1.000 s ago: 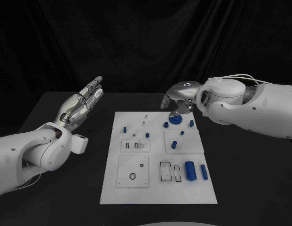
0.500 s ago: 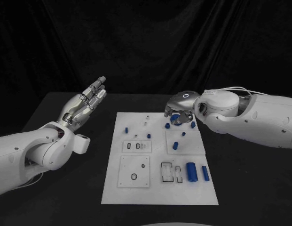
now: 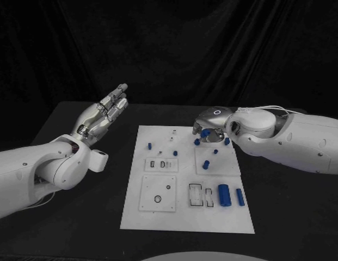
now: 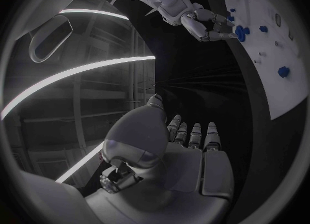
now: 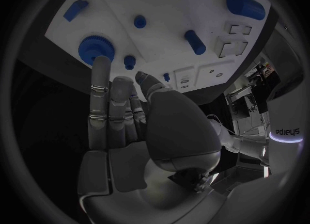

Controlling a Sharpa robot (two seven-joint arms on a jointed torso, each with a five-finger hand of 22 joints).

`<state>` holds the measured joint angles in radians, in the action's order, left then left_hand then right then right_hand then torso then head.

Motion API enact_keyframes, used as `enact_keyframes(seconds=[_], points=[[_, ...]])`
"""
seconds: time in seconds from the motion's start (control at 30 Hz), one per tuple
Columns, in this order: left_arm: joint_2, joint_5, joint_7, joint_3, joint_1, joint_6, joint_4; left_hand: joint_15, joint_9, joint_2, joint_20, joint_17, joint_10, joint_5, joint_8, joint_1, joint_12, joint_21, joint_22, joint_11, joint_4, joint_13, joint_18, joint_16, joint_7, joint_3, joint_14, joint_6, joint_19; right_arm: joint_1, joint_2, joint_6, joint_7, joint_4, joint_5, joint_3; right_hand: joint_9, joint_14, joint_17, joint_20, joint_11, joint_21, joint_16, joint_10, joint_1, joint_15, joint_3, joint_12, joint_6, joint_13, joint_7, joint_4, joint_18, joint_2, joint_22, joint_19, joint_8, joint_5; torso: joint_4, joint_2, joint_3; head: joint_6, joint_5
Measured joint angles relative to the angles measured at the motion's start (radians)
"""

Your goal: Assemble the parts on the task board

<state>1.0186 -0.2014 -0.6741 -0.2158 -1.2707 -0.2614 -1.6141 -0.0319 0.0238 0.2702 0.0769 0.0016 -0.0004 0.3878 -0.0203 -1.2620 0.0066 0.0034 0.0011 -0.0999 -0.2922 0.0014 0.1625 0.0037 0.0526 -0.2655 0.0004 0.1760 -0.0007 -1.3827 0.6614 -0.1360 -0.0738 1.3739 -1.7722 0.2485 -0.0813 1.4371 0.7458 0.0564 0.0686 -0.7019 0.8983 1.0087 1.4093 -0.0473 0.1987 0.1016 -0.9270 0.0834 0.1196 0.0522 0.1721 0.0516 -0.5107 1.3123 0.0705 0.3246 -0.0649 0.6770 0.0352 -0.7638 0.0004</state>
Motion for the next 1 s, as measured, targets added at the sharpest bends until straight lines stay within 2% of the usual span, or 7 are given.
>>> enact_keyframes(seconds=[0.17,0.27,0.33,0.47,0.7,0.8,1.0], points=[[-0.001,0.000,0.000,0.000,0.000,0.003,0.000,0.000,0.000,0.000,0.000,-0.001,0.000,0.001,0.000,0.000,0.000,0.000,0.000,0.000,0.000,0.000,0.000,0.000,-0.001,0.000,0.000,0.001,0.000,0.004,0.005,-0.023,0.006,-0.002,-0.002,0.000,0.004,0.000,0.017,0.002,-0.001,-0.014,0.021,0.007,-0.012,0.000,0.017,-0.006,0.000,-0.004,0.000,0.011,0.000,0.012,-0.019,-0.008,-0.003,0.015,-0.0015,0.001,-0.0001,-0.016,0.002],[-0.001,0.000,0.000,0.000,0.000,0.005,-0.002,0.000,0.000,0.000,0.000,-0.001,0.003,0.001,0.000,0.000,0.000,0.000,0.000,0.003,0.000,0.000,0.000,0.000,-0.001,0.000,0.000,0.001,0.000,0.004,0.018,-0.035,0.007,0.005,-0.003,0.000,0.008,0.000,0.022,0.001,-0.001,-0.021,0.028,0.007,-0.017,0.000,0.024,-0.012,0.008,-0.005,-0.008,0.018,0.000,0.017,-0.028,-0.014,-0.006,0.015,-0.0031,0.004,-0.0006,-0.028,0.002],[-0.002,-0.001,0.000,0.000,0.000,0.006,-0.003,0.000,0.000,0.000,0.000,-0.001,0.003,0.001,0.000,0.000,0.000,0.000,0.000,0.003,0.000,0.000,0.000,0.000,-0.001,0.000,0.000,0.001,0.000,0.005,0.027,-0.041,0.007,0.011,-0.003,0.000,0.008,0.000,0.025,0.003,-0.001,-0.027,0.030,0.007,-0.026,0.000,0.029,-0.012,0.013,-0.005,-0.005,0.024,0.000,0.026,-0.037,-0.019,-0.006,-0.005,-0.0043,0.006,-0.0009,-0.033,0.001],[-0.007,-0.001,0.000,0.000,0.000,0.009,-0.002,0.000,0.000,0.000,0.002,-0.001,0.000,0.011,0.000,-0.009,0.000,0.000,0.000,0.007,0.000,0.000,0.000,0.000,-0.001,0.000,0.000,0.001,0.002,0.005,0.042,-0.050,0.006,0.025,-0.004,0.000,0.009,0.000,0.028,0.004,-0.001,-0.042,0.036,0.006,-0.037,0.000,0.032,-0.017,0.020,-0.006,-0.012,0.033,0.000,0.037,-0.057,-0.028,-0.006,-0.053,-0.0084,0.014,-0.0012,-0.033,-0.007],[-0.016,-0.001,0.000,0.000,0.000,0.018,0.005,0.000,0.000,0.000,0.008,-0.001,0.003,0.023,0.000,-0.016,0.000,0.000,0.000,0.011,0.003,0.000,0.000,0.000,-0.005,0.003,0.000,0.005,0.000,0.005,0.063,-0.053,0.004,0.039,-0.004,0.000,0.009,0.000,0.040,0.006,-0.001,-0.064,0.048,0.007,-0.048,0.000,0.024,-0.017,0.020,-0.006,-0.012,0.043,0.000,0.036,-0.087,-0.033,-0.006,-0.083,-0.0144,0.028,-0.0014,-0.021,-0.014],[-0.021,-0.001,0.000,0.000,0.000,0.023,0.007,0.000,0.000,0.000,0.014,-0.001,0.000,0.023,0.000,-0.016,0.000,0.000,0.000,0.014,0.000,0.000,0.000,0.000,-0.005,0.006,0.000,0.005,0.000,0.005,0.071,-0.053,0.002,0.046,-0.005,0.000,0.009,0.000,0.052,0.006,0.003,-0.081,0.060,0.010,-0.048,0.000,0.022,-0.017,0.020,-0.006,-0.012,0.044,0.000,0.036,-0.111,-0.033,-0.006,-0.097,-0.0157,0.034,-0.0014,-0.022,-0.016],[-0.025,-0.001,0.000,0.000,0.000,0.030,0.012,0.000,0.000,0.004,0.014,0.000,0.000,0.027,0.000,-0.020,0.000,0.000,0.000,0.014,0.000,0.000,0.000,0.000,-0.005,0.006,0.000,0.005,0.000,0.005,0.075,-0.052,0.001,0.049,-0.005,0.000,0.009,0.001,0.066,0.006,0.003,-0.104,0.073,0.010,-0.048,0.001,0.019,-0.017,0.020,-0.006,-0.012,0.047,0.000,0.036,-0.141,-0.033,-0.006,-0.097,-0.0174,0.040,-0.0010,-0.029,-0.016]])
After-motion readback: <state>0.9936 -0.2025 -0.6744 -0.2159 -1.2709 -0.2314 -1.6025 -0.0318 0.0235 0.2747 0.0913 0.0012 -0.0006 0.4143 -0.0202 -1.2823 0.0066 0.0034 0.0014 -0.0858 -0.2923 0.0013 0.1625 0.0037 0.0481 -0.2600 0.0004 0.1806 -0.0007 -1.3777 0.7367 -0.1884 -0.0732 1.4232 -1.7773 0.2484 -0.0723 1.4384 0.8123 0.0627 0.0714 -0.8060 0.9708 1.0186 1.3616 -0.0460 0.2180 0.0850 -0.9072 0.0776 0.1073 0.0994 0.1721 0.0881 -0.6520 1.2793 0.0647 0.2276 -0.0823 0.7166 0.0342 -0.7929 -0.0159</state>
